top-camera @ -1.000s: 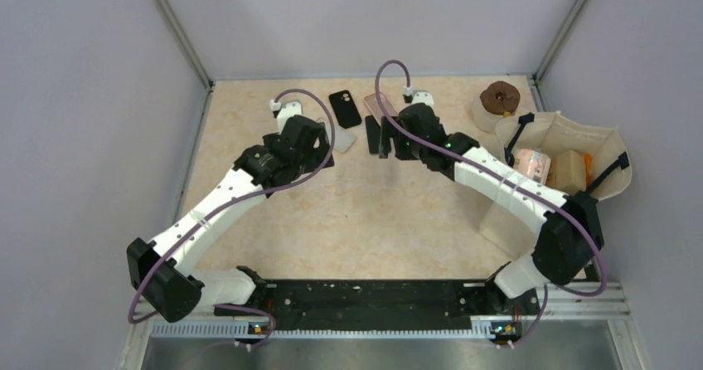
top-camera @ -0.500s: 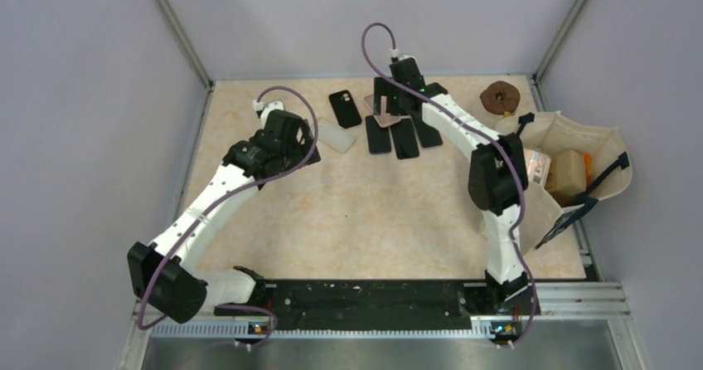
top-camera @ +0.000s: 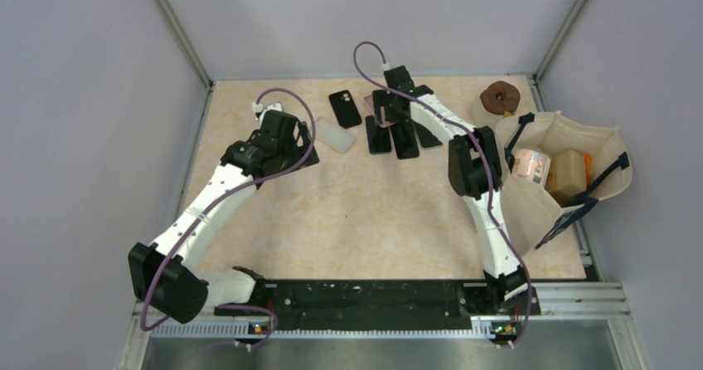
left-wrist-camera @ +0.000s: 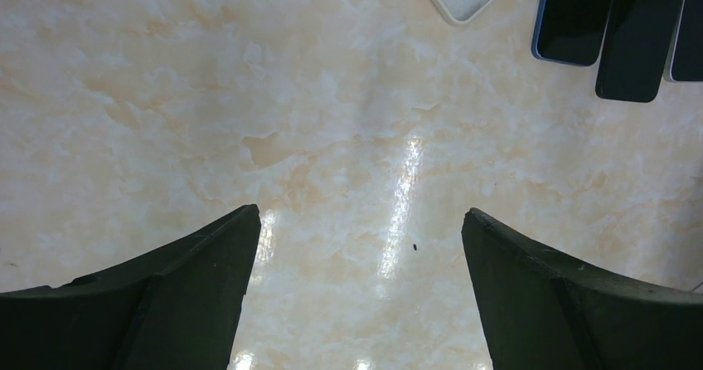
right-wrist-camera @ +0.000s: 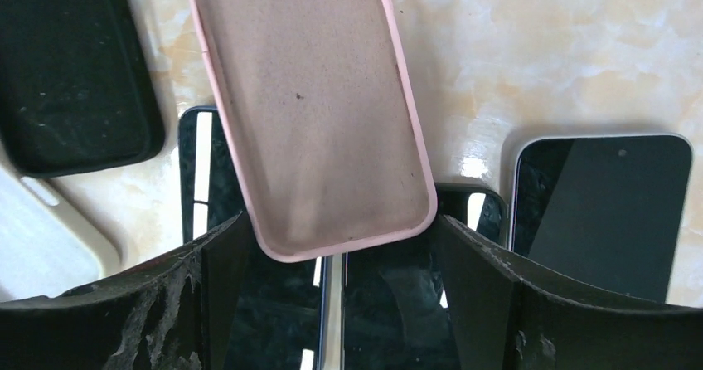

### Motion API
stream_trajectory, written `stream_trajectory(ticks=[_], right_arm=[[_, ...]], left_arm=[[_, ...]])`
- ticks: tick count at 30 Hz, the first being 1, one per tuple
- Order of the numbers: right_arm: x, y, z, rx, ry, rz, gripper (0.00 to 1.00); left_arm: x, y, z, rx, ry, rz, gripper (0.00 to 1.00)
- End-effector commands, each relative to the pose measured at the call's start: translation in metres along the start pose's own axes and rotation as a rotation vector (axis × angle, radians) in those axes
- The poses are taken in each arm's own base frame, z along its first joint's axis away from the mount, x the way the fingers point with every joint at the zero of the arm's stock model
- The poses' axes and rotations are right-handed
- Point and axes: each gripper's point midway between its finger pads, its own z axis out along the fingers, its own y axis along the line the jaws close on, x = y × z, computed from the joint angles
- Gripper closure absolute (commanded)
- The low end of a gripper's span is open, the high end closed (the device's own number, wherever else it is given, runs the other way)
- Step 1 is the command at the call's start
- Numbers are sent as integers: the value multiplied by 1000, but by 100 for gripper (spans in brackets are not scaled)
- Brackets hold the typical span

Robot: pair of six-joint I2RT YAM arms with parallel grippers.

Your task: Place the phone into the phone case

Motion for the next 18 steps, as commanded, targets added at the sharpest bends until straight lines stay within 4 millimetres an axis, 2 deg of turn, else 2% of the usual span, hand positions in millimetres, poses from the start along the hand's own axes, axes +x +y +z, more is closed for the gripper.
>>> stream_trajectory(ticks=[1,6,10,16,18], right_arm=[[-11,-3,7,9,-25,-20,20],[1,-11,12,48,-3,-12,23],[1,-12,10,58,-7,-6,26],[-29,8,-27,52,-123,-105,27],[-38,15,-30,43,-154,-159,27]], left_arm=[[-3,-4,-1,32,-12,-7,4],[-1,-3,1,28,-3,-8,4],[0,-3,1,25,1,-8,5],[1,-2,3,17,5,-2,5],[2,-2,4,15,12,-2,5]])
